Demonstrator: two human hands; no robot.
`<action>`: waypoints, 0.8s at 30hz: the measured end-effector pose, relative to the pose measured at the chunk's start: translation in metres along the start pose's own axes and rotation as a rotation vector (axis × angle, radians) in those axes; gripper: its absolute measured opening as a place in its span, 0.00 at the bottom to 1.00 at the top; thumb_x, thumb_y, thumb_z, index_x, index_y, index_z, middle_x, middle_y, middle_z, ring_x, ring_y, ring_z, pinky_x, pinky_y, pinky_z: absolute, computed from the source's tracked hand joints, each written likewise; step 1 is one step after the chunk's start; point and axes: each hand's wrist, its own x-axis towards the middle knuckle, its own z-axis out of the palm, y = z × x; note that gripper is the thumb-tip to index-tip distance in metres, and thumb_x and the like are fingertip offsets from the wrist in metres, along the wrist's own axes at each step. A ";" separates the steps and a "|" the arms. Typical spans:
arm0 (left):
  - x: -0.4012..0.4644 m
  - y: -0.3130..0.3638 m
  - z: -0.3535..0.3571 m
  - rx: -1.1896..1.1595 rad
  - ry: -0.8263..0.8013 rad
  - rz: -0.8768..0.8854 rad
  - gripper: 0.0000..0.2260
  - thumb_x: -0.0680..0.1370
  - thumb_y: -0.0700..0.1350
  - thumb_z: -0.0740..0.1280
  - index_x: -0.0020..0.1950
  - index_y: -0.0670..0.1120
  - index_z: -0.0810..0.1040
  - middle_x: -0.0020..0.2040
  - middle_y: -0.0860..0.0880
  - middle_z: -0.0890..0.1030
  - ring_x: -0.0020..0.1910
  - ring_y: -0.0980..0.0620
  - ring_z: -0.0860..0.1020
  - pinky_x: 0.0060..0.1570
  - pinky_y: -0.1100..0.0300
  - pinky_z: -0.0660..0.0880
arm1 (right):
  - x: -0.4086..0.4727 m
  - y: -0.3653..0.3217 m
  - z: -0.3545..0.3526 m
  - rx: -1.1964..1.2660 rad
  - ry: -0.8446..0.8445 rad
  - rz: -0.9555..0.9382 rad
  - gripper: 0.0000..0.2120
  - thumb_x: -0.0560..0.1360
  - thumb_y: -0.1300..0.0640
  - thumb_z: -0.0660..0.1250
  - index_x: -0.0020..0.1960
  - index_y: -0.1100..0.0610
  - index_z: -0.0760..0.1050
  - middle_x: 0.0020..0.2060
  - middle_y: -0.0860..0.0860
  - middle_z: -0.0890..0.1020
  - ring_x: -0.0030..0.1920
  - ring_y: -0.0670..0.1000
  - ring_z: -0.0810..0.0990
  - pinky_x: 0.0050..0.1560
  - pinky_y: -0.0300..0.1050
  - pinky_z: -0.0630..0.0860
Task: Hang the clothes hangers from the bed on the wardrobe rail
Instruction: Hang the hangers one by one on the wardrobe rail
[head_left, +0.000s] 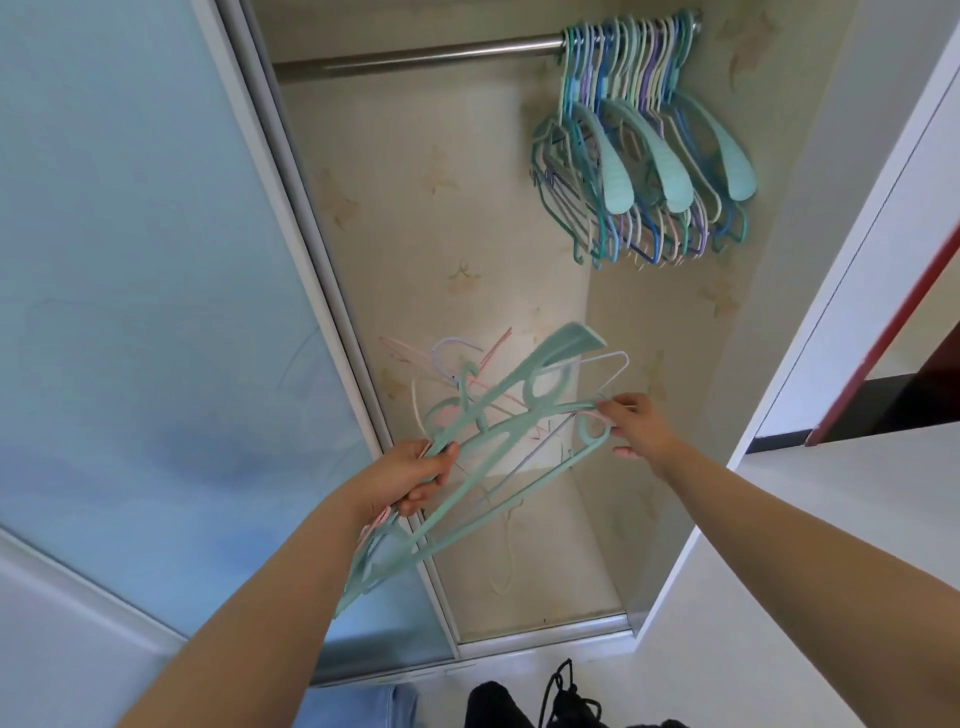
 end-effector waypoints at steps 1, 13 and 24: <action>0.001 -0.001 0.002 0.037 0.011 0.014 0.18 0.79 0.55 0.65 0.37 0.44 0.70 0.24 0.49 0.64 0.21 0.53 0.59 0.23 0.64 0.58 | 0.000 0.002 -0.002 -0.039 0.001 -0.012 0.21 0.75 0.47 0.68 0.62 0.55 0.66 0.54 0.52 0.75 0.51 0.53 0.77 0.39 0.44 0.76; 0.014 -0.005 0.028 0.594 0.115 0.210 0.16 0.76 0.58 0.67 0.42 0.45 0.78 0.34 0.50 0.76 0.35 0.51 0.73 0.37 0.58 0.68 | -0.048 0.006 -0.012 -0.977 0.061 -0.463 0.13 0.79 0.44 0.59 0.48 0.51 0.77 0.49 0.47 0.77 0.49 0.52 0.78 0.45 0.45 0.73; 0.014 0.005 0.033 0.995 0.007 0.296 0.11 0.78 0.56 0.62 0.39 0.52 0.70 0.38 0.52 0.76 0.40 0.49 0.74 0.38 0.57 0.67 | -0.066 -0.128 0.020 -0.614 -0.192 -0.618 0.40 0.68 0.32 0.65 0.74 0.45 0.56 0.57 0.47 0.74 0.50 0.47 0.77 0.54 0.44 0.73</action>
